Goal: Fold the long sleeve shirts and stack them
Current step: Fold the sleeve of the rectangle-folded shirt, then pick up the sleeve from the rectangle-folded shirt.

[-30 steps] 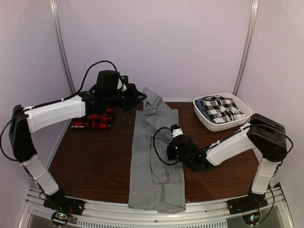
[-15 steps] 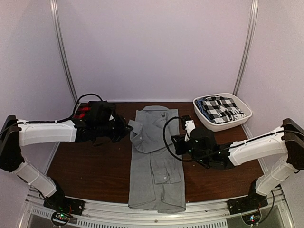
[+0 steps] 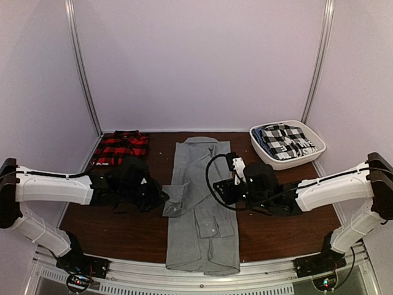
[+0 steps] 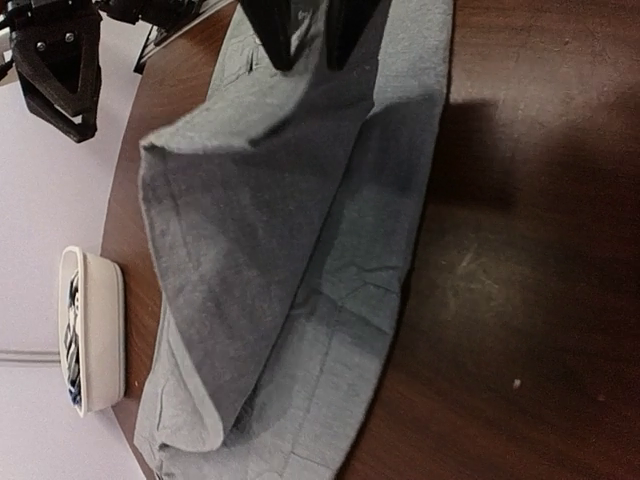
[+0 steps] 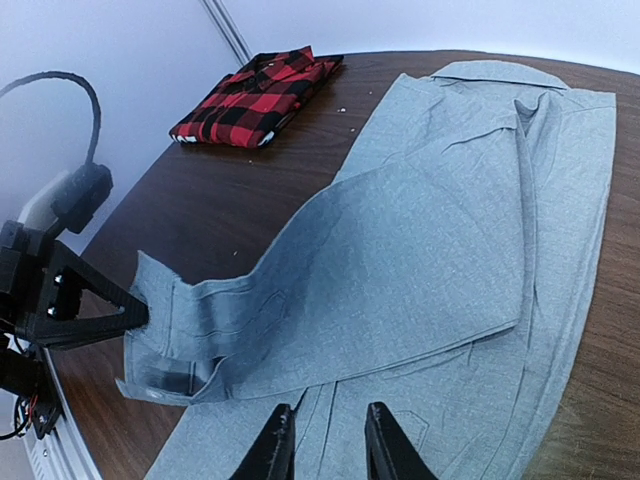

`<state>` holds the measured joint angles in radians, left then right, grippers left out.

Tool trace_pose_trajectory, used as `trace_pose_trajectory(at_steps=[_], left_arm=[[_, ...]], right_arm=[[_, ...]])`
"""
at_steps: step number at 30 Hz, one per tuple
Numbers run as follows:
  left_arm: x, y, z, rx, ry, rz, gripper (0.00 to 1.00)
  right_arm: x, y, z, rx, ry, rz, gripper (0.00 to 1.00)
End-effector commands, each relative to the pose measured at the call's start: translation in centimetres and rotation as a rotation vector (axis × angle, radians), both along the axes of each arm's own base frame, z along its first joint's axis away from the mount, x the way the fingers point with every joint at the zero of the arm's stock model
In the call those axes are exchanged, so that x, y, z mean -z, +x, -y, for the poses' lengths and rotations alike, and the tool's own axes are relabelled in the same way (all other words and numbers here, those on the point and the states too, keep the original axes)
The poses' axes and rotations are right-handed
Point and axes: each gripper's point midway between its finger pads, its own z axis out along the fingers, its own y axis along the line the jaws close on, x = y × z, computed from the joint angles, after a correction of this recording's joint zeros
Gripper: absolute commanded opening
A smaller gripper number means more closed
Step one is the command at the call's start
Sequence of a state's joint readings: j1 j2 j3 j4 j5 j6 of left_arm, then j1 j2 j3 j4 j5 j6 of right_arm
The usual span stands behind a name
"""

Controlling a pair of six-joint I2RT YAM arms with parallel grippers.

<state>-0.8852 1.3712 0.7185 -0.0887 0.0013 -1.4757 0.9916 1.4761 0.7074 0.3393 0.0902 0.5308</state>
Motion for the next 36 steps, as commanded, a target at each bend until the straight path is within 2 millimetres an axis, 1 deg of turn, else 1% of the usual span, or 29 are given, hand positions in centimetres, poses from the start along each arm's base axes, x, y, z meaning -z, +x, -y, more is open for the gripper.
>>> trace_pose_trajectory(at_steps=[1,2,3,5,6,8,10,12,14,16,20,22,26,32,36], left_arm=[[0.9,-0.7,-4.5,-0.043,0.132,0.065,0.27],[1.1,-0.8,-5.3,-0.049,0.16,0.073,0.37],[1.2,-1.0,-6.0,-0.046,0.195,0.08,0.45],[1.2,-1.2,-7.1,-0.026,0.267,0.101,0.58],[1.2,-1.3,-7.5,-0.008,0.297,0.112,0.62],[0.4,-1.3,-7.4,0.067,0.34,0.171,0.67],[-0.3,-1.3,-7.1,0.152,0.381,0.227,0.68],[-0.5,-1.5,-7.1,0.218,0.442,0.246,0.69],[-0.5,-1.9,-6.3,0.305,0.473,0.262,0.69],[0.2,-2.3,-5.8,0.374,0.514,0.249,0.67],[1.6,-3.8,-3.1,0.563,0.554,0.245,0.65],[2.7,-4.5,-2.0,0.645,0.557,0.216,0.64],[5.3,-5.4,-1.5,0.728,0.595,0.134,0.6],[7.2,-5.8,-1.9,0.776,0.652,0.072,0.58],[8.1,-6.7,-1.3,0.825,0.646,0.047,0.57]], right_arm=[[0.5,-0.5,-1.1,-0.059,-0.004,-0.037,0.25],[0.7,-0.6,-1.2,-0.064,-0.005,-0.039,0.25],[0.7,-0.6,-1.2,-0.066,-0.006,-0.041,0.25],[0.8,-0.6,-1.3,-0.068,-0.006,-0.042,0.26],[0.8,-0.6,-1.3,-0.07,-0.009,-0.042,0.26],[0.6,-0.6,-1.3,-0.073,-0.013,-0.039,0.26],[0.4,-0.6,-1.3,-0.077,-0.017,-0.032,0.26],[0.1,-0.6,-1.1,-0.076,-0.025,-0.024,0.27],[0.0,-0.6,-1.0,-0.073,-0.036,-0.017,0.27],[-0.1,-0.6,-0.8,-0.071,-0.042,-0.011,0.27],[-0.7,-0.5,-0.5,-0.062,-0.037,-0.002,0.28],[-1.2,-0.5,-0.3,-0.056,-0.03,0.004,0.28],[-2.4,-0.5,0.4,-0.042,-0.005,0.018,0.3],[-3.3,-0.2,1.7,-0.012,0.015,0.023,0.31],[-4.2,0.0,2.7,0.026,0.048,0.038,0.31]])
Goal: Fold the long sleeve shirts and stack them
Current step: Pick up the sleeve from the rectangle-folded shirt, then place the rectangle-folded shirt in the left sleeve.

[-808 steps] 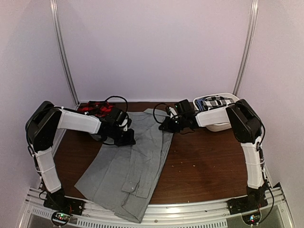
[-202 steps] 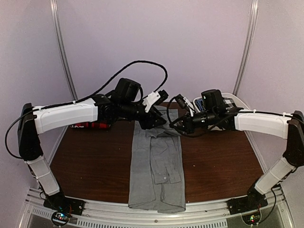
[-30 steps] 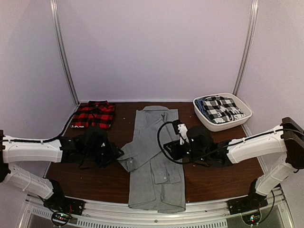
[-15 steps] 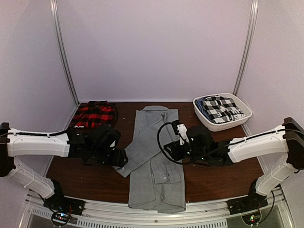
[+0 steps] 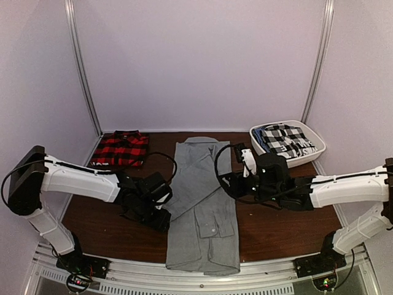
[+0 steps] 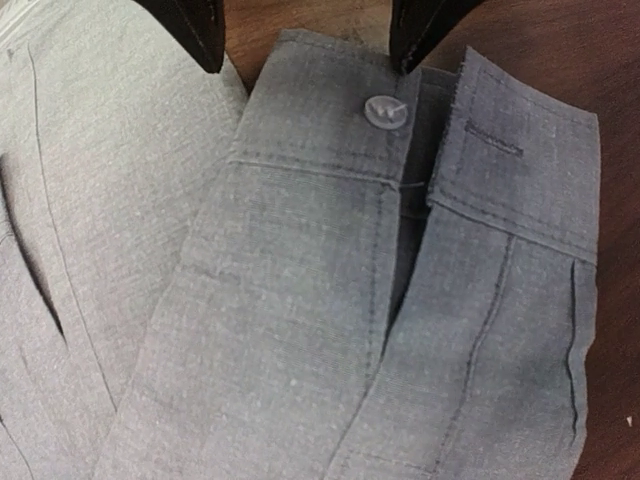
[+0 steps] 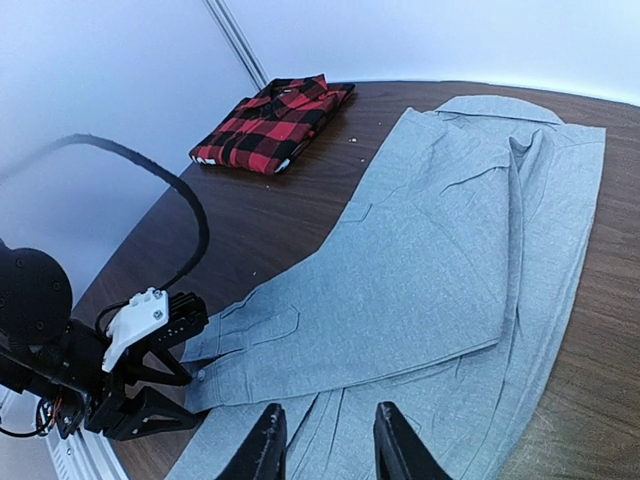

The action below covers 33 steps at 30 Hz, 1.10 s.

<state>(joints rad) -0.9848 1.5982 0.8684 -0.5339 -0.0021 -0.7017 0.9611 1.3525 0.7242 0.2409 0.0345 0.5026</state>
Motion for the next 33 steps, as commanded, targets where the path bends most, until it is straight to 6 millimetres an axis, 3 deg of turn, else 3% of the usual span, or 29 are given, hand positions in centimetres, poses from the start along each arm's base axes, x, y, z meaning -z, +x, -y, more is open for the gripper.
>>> trace_pose_trajectory(at_steps=[1,4,7,14,21,26,33], left_arm=[[0.3,-0.7,1.1,0.074,0.005,-0.026,0.56],[0.9,-0.7,0.7,0.074,0.038,-0.029,0.52],[1.0,-0.2,0.2,0.068,0.078,-0.005,0.4],[-0.6,0.4,1.0,0.104,0.091,0.023,0.0],[-5.0,0.8,3.3,0.178,0.033,0.032,0.0],[-8.1,-0.5,7.1,0.262,-0.129,-0.046,0.0],[-9.2,-4.5,11.1,0.414,-0.245,-0.18,0.0]], right_arm=[[-1.0,0.5,1.8,0.067,0.026,0.019,0.31],[-1.8,0.7,2.7,0.104,0.039,0.039,0.32],[-2.3,0.9,3.3,0.121,0.045,0.049,0.32],[-2.9,0.9,3.7,0.131,0.05,0.056,0.32],[-3.6,1.1,4.0,0.141,0.039,0.063,0.32],[-3.8,1.3,4.1,0.146,0.048,0.051,0.31],[-2.4,1.7,4.6,0.124,0.11,-0.037,0.31]])
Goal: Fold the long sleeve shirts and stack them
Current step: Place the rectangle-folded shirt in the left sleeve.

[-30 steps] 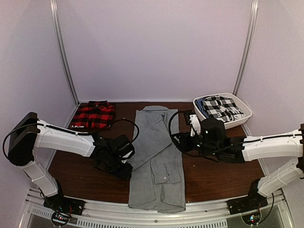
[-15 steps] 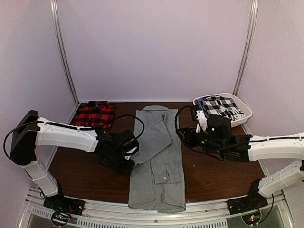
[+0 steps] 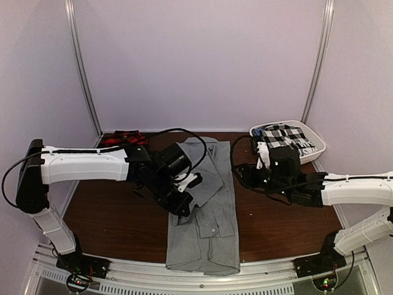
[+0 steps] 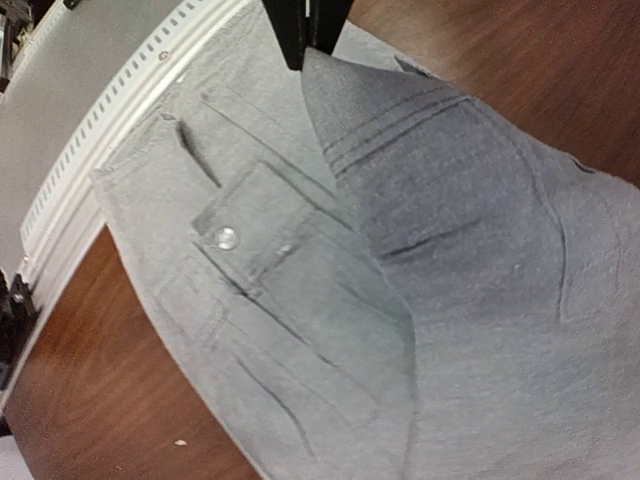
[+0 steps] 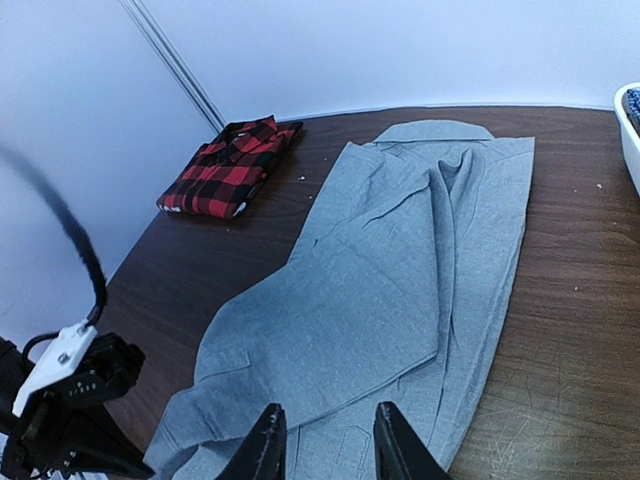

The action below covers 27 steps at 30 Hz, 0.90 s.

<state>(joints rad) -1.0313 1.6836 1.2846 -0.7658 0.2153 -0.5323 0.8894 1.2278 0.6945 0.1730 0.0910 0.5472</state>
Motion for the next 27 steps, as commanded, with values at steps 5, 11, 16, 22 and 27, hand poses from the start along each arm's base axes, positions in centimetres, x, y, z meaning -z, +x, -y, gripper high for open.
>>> trace_pose_trajectory(at_steps=[5,11,16,22,27], left_arm=[[1.5,-5.2,2.8,0.195,-0.003,-0.155,0.0],[2.1,-4.1,3.0,0.161,0.023,-0.121,0.19],[0.0,-1.3,2.9,0.061,0.02,-0.006,0.49],[-3.3,6.6,0.7,-0.152,-0.055,0.127,0.52],[-5.1,14.0,-0.5,-0.258,-0.154,0.237,0.52]], right_arm=[[1.7,-0.1,-0.9,-0.096,0.122,-0.114,0.31],[4.0,-0.3,-2.9,-0.168,0.151,-0.187,0.31],[5.8,0.2,-4.0,-0.187,0.173,-0.24,0.31],[7.5,1.5,-4.3,-0.178,0.231,-0.301,0.31],[9.6,2.6,-3.6,-0.124,0.23,-0.345,0.31]])
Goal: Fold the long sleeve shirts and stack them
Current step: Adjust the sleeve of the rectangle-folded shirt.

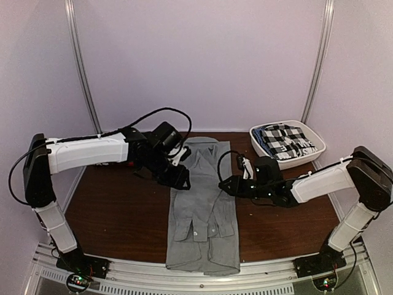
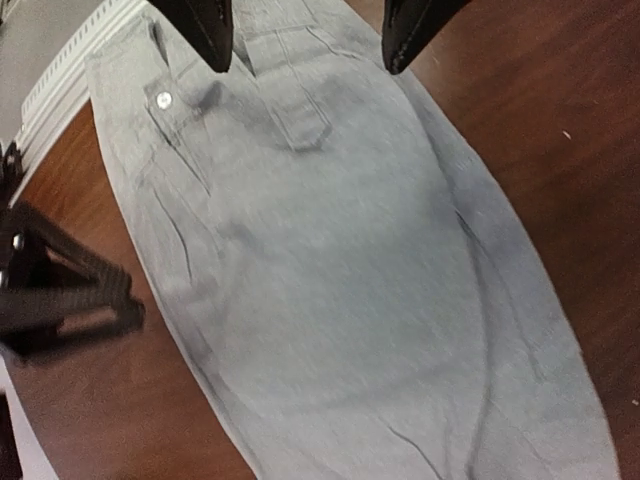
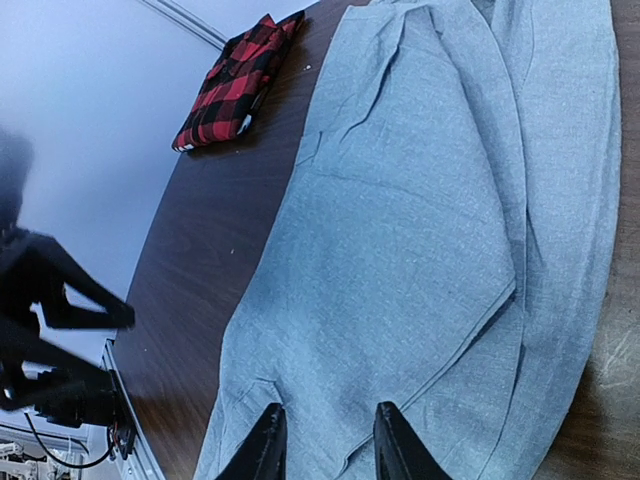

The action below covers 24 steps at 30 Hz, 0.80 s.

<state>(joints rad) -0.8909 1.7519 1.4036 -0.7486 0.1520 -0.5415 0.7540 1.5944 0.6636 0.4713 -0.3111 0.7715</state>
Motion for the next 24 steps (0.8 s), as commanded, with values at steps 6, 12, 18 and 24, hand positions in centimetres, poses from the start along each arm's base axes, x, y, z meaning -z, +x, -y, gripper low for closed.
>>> trace_pose_trajectory(at_steps=[6,12,18,24], left_arm=[[-3.8,13.9,0.6,-0.116,-0.184,0.298,0.52],[-2.6,19.4,1.6,-0.132,-0.21,0.339,0.53],[0.4,22.3,2.8,-0.121,-0.197,0.339,0.56],[3.3,24.0,3.6,-0.122,-0.18,0.319,0.56]], right_arm=[[2.1,2.0,0.4,0.06,0.045,-0.062,0.35],[3.3,2.9,0.2,0.083,0.054,-0.098,0.39],[4.3,3.9,0.7,0.118,0.061,-0.121,0.41],[5.1,4.6,0.2,0.115,0.07,-0.138,0.41]])
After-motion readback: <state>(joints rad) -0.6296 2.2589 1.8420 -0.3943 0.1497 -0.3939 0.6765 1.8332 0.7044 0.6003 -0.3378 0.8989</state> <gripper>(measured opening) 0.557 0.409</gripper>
